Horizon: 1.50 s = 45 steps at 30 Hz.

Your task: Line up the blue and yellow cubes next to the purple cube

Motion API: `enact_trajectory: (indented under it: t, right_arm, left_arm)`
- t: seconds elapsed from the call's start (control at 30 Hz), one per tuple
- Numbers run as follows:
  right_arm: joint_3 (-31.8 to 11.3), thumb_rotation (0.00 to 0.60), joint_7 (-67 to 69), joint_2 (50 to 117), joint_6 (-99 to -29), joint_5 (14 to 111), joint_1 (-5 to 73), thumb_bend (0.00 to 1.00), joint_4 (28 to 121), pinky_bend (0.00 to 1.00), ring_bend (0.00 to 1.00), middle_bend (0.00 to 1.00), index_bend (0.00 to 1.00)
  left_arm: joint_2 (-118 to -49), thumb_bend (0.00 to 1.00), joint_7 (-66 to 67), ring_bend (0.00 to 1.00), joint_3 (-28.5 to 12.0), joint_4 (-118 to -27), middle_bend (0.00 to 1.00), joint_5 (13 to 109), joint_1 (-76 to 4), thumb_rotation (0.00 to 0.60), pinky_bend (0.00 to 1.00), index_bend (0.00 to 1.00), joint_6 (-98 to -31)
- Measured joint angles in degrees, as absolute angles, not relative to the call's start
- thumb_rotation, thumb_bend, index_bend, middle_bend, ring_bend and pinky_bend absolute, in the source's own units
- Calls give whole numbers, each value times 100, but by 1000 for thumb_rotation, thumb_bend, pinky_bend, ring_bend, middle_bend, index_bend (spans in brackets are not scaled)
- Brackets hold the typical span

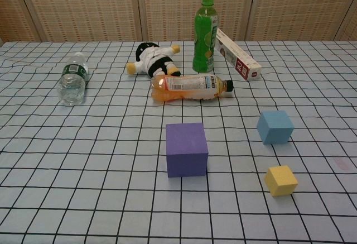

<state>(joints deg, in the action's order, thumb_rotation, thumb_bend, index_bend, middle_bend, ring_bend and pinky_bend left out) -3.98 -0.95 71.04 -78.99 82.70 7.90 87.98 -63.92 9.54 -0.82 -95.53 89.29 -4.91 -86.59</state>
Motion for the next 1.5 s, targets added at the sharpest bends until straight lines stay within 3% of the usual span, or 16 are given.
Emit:
enact_trajectory:
  t: [0.47, 0.53, 0.67, 0.8, 0.97, 1.23, 1.5]
  right_arm:
    - [-406, 600, -211, 7204, -7903, 8271, 817, 70, 8687, 418, 122, 268, 343]
    - [-416, 600, -256, 7256, -7977, 8309, 816, 70, 8644, 475, 183, 323, 352]
    - [-432, 600, -405, 7318, -8108, 8550, 871, 68, 8526, 752, 454, 589, 412]
    - [-468, 600, -737, 7295, -8038, 8699, 1045, 44, 8558, 914, 619, 747, 438]
    - [-578, 600, -956, 7151, -7374, 8369, 1332, 19, 8928, 996, 701, 827, 440]
    - [-902, 600, -1314, 7092, -5831, 6899, 2110, 0, 9335, 1000, 711, 838, 398]
    - [-1067, 600, -1357, 7417, -5147, 6244, 2700, 0, 9351, 1000, 711, 838, 350]
  left_arm:
    - [-6384, 493, 935, 555, -64, -9558, 611, 8906, -499, 600, 646, 464, -8592]
    - [-6353, 495, 930, 555, -60, -9587, 611, 8910, -480, 600, 646, 463, -8625]
    - [-6324, 493, 942, 555, -83, -9645, 611, 8978, -450, 600, 646, 463, -8765]
    - [-6328, 493, 975, 555, -74, -9653, 611, 8999, -456, 600, 647, 463, -8727]
    - [-6320, 494, 1013, 556, -74, -9671, 611, 8957, -459, 600, 647, 462, -8697]
    - [-6302, 495, 944, 556, -94, -9671, 612, 8959, -439, 600, 646, 462, -8747]
    - [-6294, 494, 886, 556, -100, -9651, 611, 8934, -435, 600, 646, 462, -8735]
